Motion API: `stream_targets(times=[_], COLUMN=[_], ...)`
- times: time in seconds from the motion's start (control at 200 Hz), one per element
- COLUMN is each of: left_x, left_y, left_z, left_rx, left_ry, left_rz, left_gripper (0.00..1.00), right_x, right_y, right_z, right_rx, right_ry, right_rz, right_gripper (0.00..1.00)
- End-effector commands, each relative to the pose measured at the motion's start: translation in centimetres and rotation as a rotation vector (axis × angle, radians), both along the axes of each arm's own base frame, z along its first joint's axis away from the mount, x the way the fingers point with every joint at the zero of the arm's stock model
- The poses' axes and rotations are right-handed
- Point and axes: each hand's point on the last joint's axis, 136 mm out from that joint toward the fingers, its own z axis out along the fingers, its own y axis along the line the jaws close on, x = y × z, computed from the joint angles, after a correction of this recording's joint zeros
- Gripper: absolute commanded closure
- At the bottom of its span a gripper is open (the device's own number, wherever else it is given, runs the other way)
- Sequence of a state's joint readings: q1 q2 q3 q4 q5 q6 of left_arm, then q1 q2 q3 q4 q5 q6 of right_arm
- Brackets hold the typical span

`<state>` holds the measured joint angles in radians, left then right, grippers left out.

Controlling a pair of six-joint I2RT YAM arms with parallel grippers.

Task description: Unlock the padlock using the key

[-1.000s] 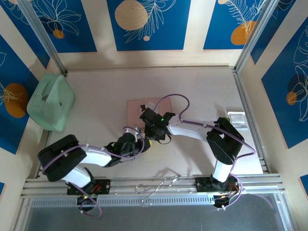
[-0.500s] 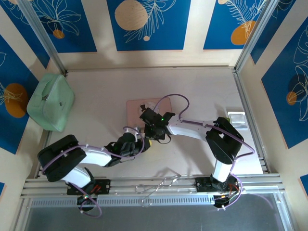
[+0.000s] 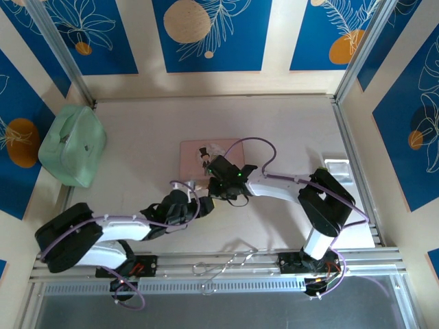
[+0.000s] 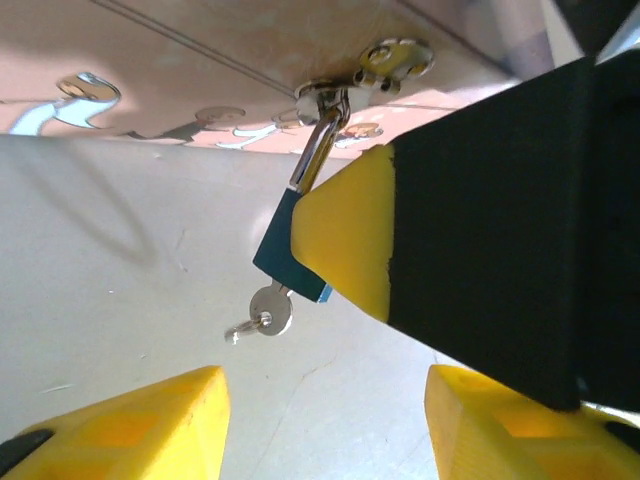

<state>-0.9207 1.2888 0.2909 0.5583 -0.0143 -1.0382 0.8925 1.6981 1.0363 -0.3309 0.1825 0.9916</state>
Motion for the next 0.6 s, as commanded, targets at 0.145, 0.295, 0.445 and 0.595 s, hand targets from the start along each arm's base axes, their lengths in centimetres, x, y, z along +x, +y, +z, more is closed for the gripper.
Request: stream_targets(times=[0.145, 0.295, 0.445, 0.595], left_x=[0.3, 0.5, 0.9, 1.0], left_y=[1.7, 1.7, 0.7, 0.6], left_z=[2.0, 2.0, 2.9, 3.0], left_rx=[-0.023, -0.094, -0.158, -0.212], left_ry=[-0.030, 0.041, 0.095, 0.153], left_rz=[0.078, 0.105, 0.088, 0.121], left_gripper=[0.44, 0.43, 0.49, 0.64], right_x=[-1.1, -1.4, -1.6, -1.7], right_y=[0.3, 0.4, 0.6, 0.5], right_z=[-0.6, -0.3, 0.3, 0.5], right_rx=[0.024, 0.045, 0.095, 0.148], right_ry=[0.009, 0.009, 0.006, 0.022], right_rz=[0.059, 0.088, 0.122, 0.130], right_gripper=[1.00, 1.00, 1.00, 1.00])
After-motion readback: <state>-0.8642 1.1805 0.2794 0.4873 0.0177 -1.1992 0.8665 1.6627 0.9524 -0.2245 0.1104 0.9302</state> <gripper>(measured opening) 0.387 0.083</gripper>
